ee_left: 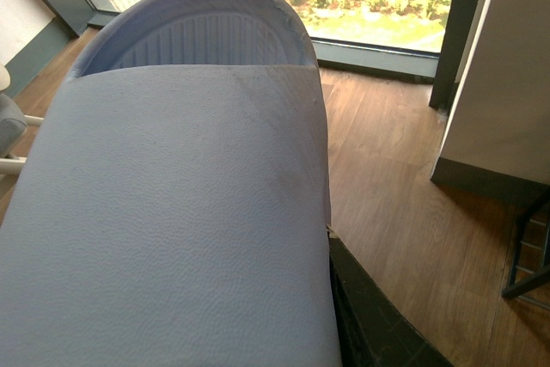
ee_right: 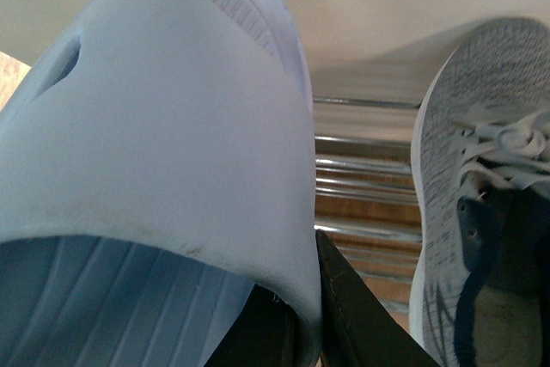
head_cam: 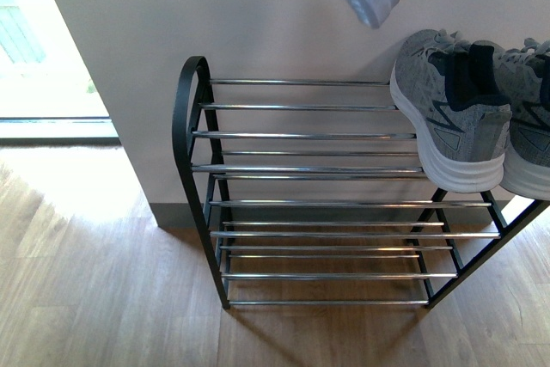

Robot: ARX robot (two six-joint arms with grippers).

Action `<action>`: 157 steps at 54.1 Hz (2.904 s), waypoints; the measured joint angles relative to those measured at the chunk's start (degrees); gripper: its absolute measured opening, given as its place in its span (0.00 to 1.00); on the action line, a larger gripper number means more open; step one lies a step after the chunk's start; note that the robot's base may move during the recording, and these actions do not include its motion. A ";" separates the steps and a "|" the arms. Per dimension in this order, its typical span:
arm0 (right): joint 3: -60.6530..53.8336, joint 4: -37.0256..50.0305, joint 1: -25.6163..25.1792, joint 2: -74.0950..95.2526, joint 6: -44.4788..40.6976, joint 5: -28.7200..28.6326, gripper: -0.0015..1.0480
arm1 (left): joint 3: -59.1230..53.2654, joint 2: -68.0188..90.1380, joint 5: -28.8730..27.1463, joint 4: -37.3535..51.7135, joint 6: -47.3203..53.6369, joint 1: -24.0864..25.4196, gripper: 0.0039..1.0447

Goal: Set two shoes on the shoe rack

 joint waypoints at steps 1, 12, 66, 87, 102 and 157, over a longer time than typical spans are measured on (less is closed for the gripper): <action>-0.33 0.04 0.50 0.00 0.63 0.66 0.02 | 0.00 0.00 0.00 0.00 0.00 0.00 0.02; -4.55 4.66 5.25 0.04 1.55 5.95 0.02 | 0.00 0.00 0.00 0.00 0.00 0.00 0.02; -14.47 43.58 9.75 14.38 -32.79 15.10 0.02 | 0.00 0.00 0.00 0.00 0.00 0.00 0.02; -12.83 41.83 6.38 21.42 -41.57 16.22 0.02 | 0.00 0.00 0.00 0.00 0.00 0.00 0.02; -9.31 41.86 1.22 24.28 -43.43 17.05 0.02 | 0.00 0.00 0.00 0.00 0.00 0.00 0.02; -4.11 25.40 -4.09 23.26 -42.51 9.38 0.46 | 0.00 0.00 0.00 0.00 0.00 0.00 0.02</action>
